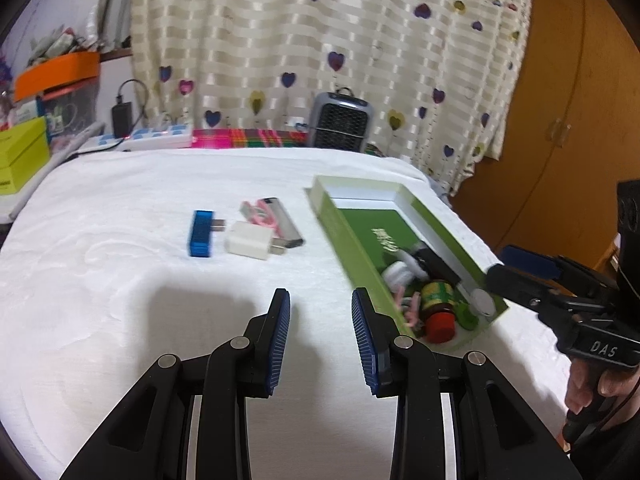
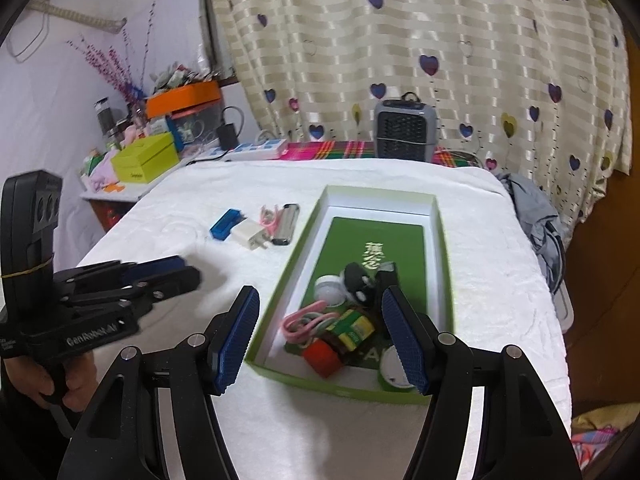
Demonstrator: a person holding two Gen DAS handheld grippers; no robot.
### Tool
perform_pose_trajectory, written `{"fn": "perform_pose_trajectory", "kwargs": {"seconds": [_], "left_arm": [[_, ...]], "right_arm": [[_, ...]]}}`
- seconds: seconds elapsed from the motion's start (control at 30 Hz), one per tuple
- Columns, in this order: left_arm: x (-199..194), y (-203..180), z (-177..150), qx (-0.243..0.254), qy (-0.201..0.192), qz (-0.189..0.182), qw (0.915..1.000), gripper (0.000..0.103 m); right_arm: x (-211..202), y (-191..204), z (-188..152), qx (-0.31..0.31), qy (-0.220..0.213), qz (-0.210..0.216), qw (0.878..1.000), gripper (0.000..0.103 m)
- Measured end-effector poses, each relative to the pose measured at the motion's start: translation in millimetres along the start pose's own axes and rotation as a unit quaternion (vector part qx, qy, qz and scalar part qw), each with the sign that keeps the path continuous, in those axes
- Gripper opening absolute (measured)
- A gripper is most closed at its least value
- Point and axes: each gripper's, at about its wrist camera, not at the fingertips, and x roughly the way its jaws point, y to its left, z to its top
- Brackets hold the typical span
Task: Organize rigid objects
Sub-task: 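Withdraw both grippers from the box, then grasp the blue USB stick with the left gripper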
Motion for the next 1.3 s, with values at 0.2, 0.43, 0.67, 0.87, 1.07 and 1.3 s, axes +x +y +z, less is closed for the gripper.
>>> {"fn": "perform_pose_trajectory", "kwargs": {"seconds": [0.2,0.43,0.67,0.87,1.07,1.3], "left_arm": [[4.4,20.9,3.7,-0.022,0.003,0.018,0.9996,0.03],[18.1,34.3,9.1,-0.026,0.02,0.037,0.9988,0.03],[40.6,52.6,26.8,-0.024,0.048,0.058,0.9969,0.031],[68.6,70.8,41.0,-0.019,0.062,0.082,0.9945,0.032],[83.5,79.8,49.7,-0.022,0.056,0.087,0.9944,0.032],[104.3,84.1,54.8,-0.017,0.055,0.092,0.994,0.032]], "right_arm": [[5.8,0.0,2.1,0.001,0.004,0.004,1.0,0.058],[22.6,8.6,8.3,-0.012,0.017,0.015,1.0,0.052],[42.9,23.4,20.6,-0.035,0.025,0.033,0.999,0.051],[65.8,40.5,34.9,-0.057,0.036,0.054,0.996,0.051],[85.0,49.9,41.7,-0.074,0.051,0.061,0.994,0.051],[101.3,54.5,46.5,-0.084,0.063,0.06,0.993,0.051]]}}
